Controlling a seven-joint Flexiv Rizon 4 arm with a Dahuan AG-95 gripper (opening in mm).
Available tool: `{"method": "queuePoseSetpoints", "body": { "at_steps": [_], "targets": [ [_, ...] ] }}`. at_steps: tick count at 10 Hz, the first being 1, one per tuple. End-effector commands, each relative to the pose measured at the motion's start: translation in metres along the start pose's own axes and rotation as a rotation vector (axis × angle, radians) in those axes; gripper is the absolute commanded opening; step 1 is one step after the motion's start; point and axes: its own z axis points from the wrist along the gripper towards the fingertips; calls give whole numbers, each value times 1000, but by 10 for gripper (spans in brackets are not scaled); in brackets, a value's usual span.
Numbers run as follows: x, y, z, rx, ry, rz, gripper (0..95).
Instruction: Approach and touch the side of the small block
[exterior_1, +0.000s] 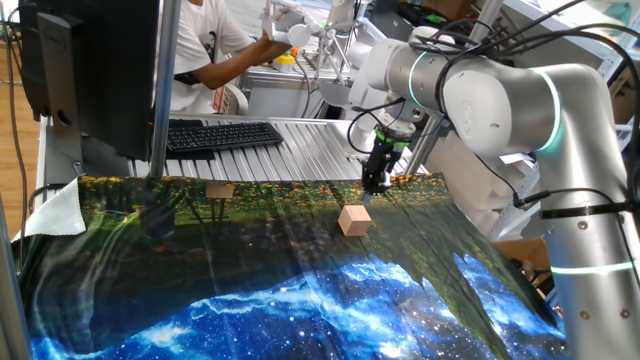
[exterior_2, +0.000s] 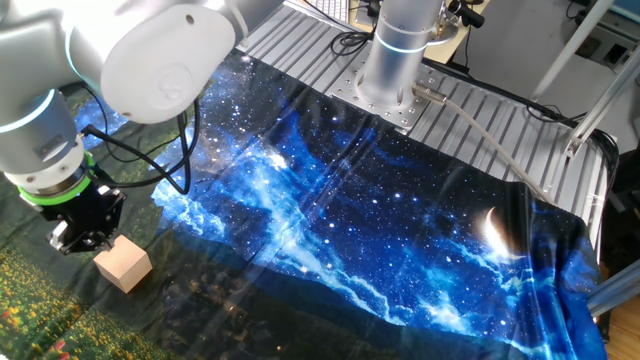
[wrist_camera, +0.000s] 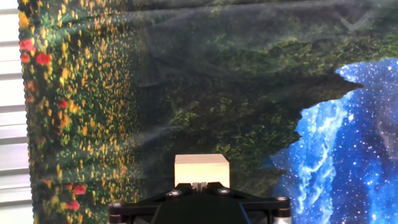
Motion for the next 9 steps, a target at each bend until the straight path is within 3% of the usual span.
{"method": "queuePoseSetpoints", "body": {
  "at_steps": [1,5,9],
  "targets": [
    [-1,-8,3,-12,2,0,0],
    [2,-27,6,-19,-6,17,0],
    [1,-35,9,-20,-3,26,0]
  ]
}}
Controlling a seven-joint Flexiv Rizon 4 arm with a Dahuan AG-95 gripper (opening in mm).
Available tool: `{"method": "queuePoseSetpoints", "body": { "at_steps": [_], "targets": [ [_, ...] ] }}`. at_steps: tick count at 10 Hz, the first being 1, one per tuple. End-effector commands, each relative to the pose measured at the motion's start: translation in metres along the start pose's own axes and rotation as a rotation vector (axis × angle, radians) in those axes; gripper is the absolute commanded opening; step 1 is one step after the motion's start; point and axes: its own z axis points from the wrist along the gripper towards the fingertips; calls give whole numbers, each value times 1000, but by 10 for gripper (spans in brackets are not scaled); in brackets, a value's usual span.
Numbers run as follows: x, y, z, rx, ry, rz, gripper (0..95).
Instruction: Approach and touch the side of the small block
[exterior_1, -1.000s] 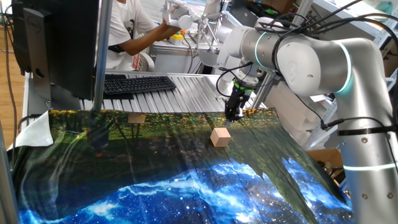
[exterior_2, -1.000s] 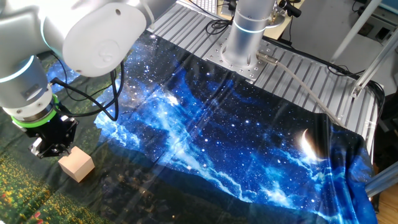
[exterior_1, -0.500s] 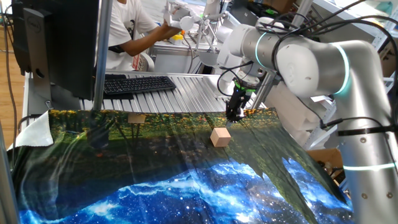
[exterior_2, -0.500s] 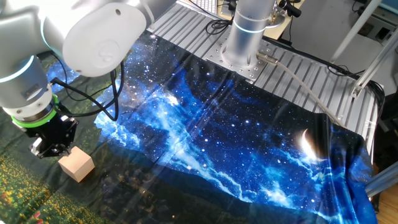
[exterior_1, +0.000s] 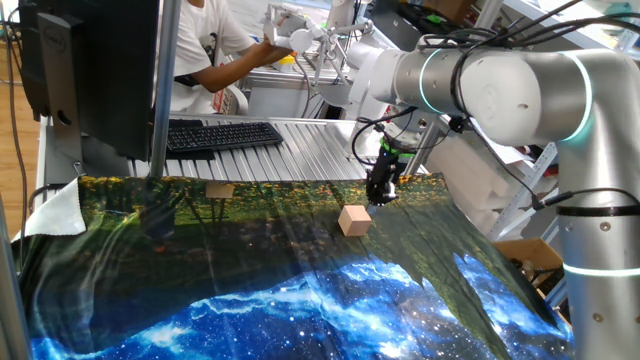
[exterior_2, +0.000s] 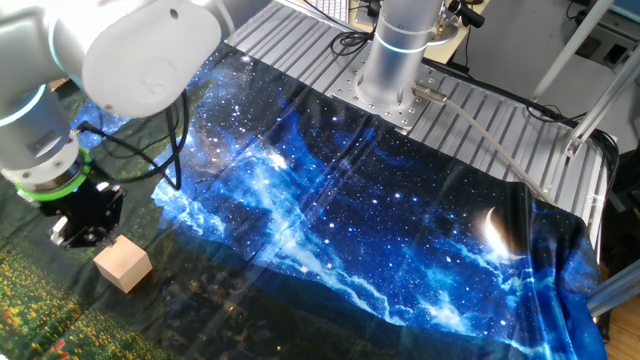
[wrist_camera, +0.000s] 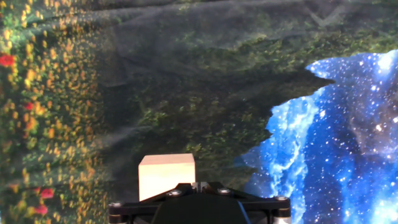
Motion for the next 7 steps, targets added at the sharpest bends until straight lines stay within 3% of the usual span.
{"method": "queuePoseSetpoints", "body": {
  "at_steps": [1,7],
  "targets": [
    [-2,-2,2,-8,0,0,0],
    [-2,-16,15,-34,-3,-4,0]
  ]
}}
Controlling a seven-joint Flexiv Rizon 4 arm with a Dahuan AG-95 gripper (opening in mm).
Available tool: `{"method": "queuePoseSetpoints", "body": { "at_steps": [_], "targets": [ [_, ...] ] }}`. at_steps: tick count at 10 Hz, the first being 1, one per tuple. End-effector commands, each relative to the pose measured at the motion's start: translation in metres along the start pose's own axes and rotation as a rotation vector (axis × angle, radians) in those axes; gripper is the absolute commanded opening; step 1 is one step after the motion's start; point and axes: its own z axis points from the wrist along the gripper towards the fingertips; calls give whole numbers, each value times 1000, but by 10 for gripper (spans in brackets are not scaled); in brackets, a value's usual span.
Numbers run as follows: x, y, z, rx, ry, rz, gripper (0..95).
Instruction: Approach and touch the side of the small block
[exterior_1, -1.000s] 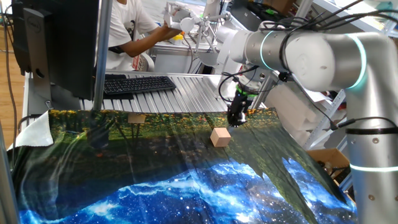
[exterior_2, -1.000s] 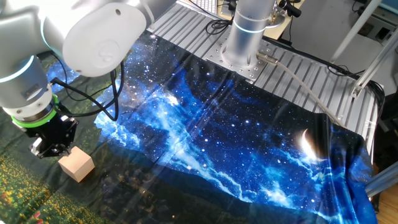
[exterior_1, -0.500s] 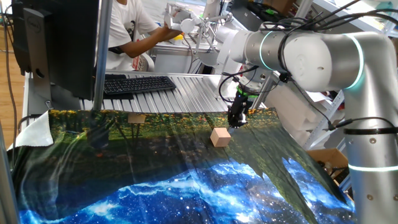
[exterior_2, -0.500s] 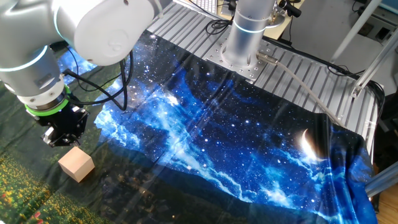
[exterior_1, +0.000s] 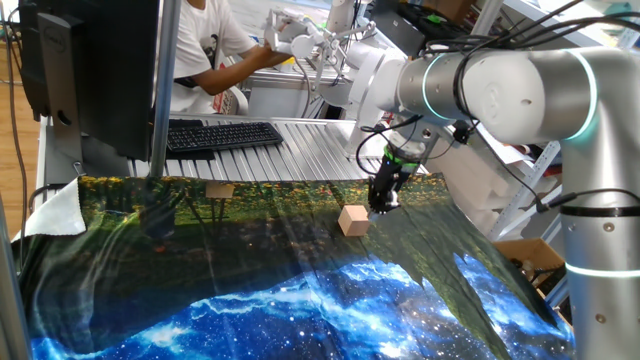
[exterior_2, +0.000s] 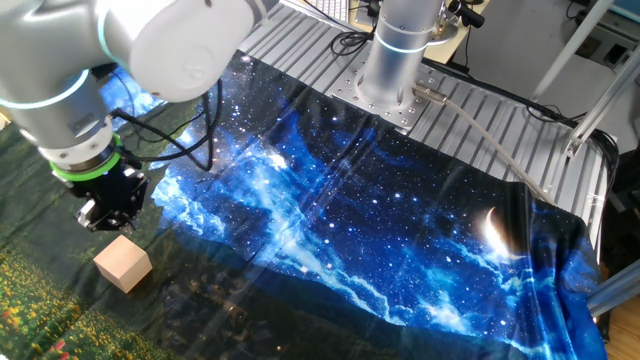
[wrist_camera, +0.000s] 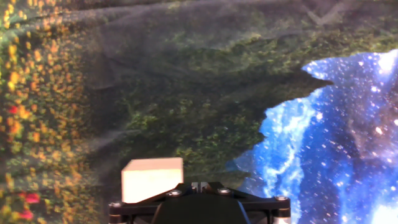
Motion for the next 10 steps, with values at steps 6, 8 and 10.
{"method": "queuePoseSetpoints", "body": {
  "at_steps": [6,8,10],
  "targets": [
    [1,-6,14,-20,-2,4,0],
    [2,-5,19,-33,-9,7,0],
    [2,-4,23,-33,-7,6,0]
  ]
}}
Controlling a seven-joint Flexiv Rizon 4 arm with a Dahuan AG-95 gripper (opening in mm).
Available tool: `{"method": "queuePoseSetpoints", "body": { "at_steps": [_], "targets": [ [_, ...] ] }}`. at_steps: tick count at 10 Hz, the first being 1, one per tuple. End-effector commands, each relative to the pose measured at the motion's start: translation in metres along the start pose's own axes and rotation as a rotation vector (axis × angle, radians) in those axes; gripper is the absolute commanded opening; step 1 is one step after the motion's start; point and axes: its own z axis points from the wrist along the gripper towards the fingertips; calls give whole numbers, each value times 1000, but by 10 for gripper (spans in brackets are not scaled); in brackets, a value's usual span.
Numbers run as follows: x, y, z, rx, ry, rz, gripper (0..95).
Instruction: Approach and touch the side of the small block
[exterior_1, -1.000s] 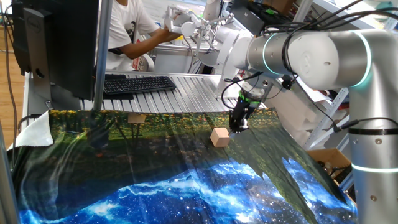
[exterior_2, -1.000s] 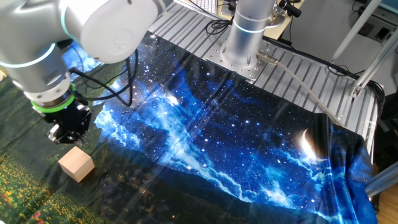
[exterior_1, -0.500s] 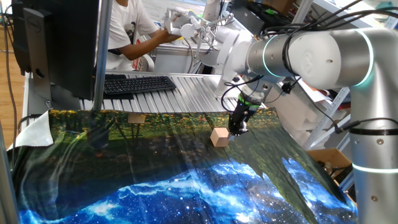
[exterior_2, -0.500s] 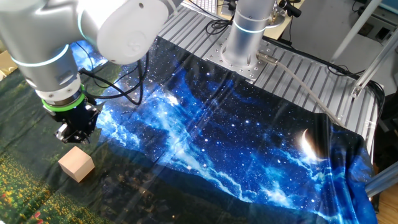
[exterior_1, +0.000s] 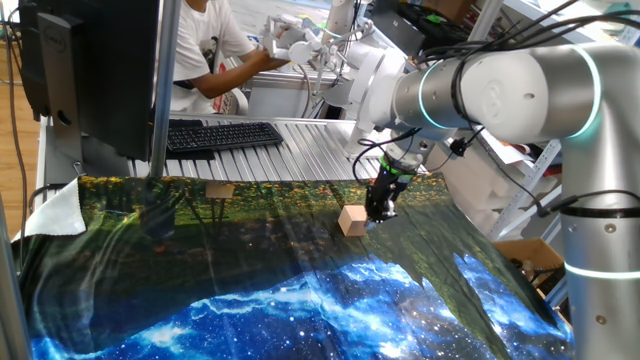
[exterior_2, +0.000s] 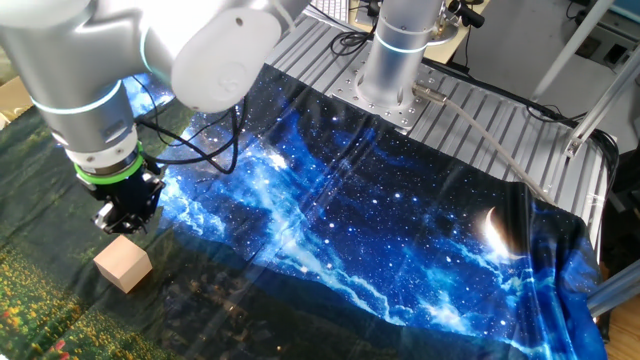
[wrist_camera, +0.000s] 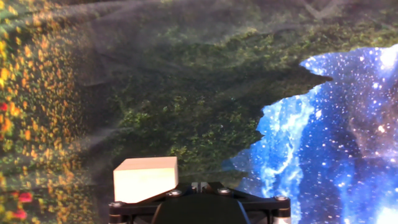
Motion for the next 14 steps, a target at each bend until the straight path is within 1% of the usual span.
{"method": "queuePoseSetpoints", "body": {
  "at_steps": [1,3,6,8,12,14],
  "targets": [
    [0,1,4,-1,3,-1,0],
    [1,2,8,-1,4,0,0],
    [2,2,19,-13,14,0,0],
    [3,2,24,-19,19,-1,0],
    [2,4,27,-30,28,2,0],
    [1,9,26,-30,30,1,0]
  ]
}}
